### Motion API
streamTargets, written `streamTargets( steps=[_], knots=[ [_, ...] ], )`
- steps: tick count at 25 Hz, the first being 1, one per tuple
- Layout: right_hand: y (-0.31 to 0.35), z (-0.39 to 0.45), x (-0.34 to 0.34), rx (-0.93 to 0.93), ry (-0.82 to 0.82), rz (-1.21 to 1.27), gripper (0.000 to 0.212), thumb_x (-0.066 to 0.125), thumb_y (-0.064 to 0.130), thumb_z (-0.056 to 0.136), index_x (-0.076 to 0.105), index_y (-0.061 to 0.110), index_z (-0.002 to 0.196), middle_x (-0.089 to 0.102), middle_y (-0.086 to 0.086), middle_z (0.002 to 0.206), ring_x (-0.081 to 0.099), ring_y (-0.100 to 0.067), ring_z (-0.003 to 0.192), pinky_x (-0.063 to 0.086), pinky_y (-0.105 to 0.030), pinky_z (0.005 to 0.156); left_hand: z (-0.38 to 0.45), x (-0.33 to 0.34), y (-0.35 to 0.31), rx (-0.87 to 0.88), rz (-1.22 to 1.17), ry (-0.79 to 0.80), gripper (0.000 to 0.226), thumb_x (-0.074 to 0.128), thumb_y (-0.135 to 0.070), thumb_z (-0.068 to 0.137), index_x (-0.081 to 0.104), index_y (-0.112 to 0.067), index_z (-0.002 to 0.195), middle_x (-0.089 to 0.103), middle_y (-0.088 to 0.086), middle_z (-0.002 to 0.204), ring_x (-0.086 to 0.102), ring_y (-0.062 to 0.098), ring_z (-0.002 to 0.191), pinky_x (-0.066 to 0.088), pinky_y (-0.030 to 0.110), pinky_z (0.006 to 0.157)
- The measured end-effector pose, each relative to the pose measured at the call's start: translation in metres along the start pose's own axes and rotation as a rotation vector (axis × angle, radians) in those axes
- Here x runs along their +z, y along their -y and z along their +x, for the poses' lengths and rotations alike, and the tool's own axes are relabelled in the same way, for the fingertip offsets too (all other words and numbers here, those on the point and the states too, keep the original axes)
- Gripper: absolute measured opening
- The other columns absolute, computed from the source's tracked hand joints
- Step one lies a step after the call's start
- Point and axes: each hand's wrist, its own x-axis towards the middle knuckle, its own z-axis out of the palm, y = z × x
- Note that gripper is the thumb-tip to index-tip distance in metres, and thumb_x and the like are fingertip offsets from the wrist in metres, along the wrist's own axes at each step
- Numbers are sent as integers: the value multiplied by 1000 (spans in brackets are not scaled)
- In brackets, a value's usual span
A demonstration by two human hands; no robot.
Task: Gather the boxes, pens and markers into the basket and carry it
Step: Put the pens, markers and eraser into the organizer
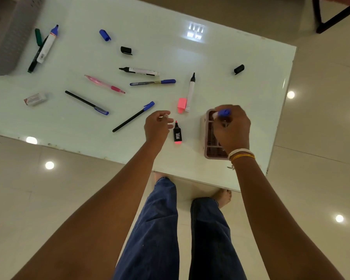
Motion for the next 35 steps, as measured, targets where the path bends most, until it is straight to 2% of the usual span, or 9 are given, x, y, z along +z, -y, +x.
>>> streamTargets(
  steps=[5,8,11,13,17,20,23,29,35],
  knots=[
    [9,-2,-3,-101,73,-29,33,70,35,78,65,23,109,63,3,106,57,-17,102,46,-29,92,6,-6,-2,16,47,-22,24,46,-16,98,66,-12,111,71,5,97,68,14,77,56,25,68],
    [20,24,-2,30,-111,145,16,61,32,83,67,23,96,65,5,90,61,-12,88,49,-27,82,13,2,-17,90,96,9,22,48,-12,96,67,-8,107,72,10,99,66,14,75,50,18,58],
    [20,76,7,225,-169,145,17,54,19,89,65,16,101,63,3,84,58,-5,73,49,-26,79,29,19,-38,195,198,42,20,50,-8,93,68,-5,103,72,14,99,66,21,80,53,29,68],
    [13,110,16,303,-153,46,28,53,18,91,58,13,119,64,-4,102,62,-16,90,47,-26,84,43,33,-54,289,341,17,19,52,-9,92,69,-5,100,72,11,101,67,23,93,50,30,82],
    [-1,162,30,442,-62,-117,53,59,33,92,36,19,138,42,-11,134,59,-29,106,46,-33,84,66,60,-74,336,581,63,34,64,-32,89,60,-5,108,65,6,106,58,18,97,42,25,78],
    [-9,179,32,455,-34,-195,42,59,31,93,47,16,130,42,-9,134,60,-28,109,48,-34,89,73,74,-78,224,713,151,58,66,-49,84,50,-4,117,61,10,110,57,23,101,48,34,82],
    [-12,180,39,358,-14,-243,22,60,18,90,63,12,111,57,-8,124,61,-24,111,48,-28,90,75,77,-77,307,940,110,42,67,-36,85,55,-6,112,63,10,108,60,25,103,47,33,79],
    [13,157,29,641,-255,960,9,71,-3,81,68,2,88,68,-14,83,67,-26,81,60,-31,77,65,78,-93,532,676,109,17,70,-18,75,63,-8,86,66,5,85,56,16,74,38,22,55],
    [24,131,9,583,-262,1205,7,68,-5,85,67,2,87,67,-13,84,66,-23,80,60,-30,82,50,73,-107,587,635,103,16,73,-17,72,66,-9,84,69,3,83,64,14,73,45,21,57]
  ],
)
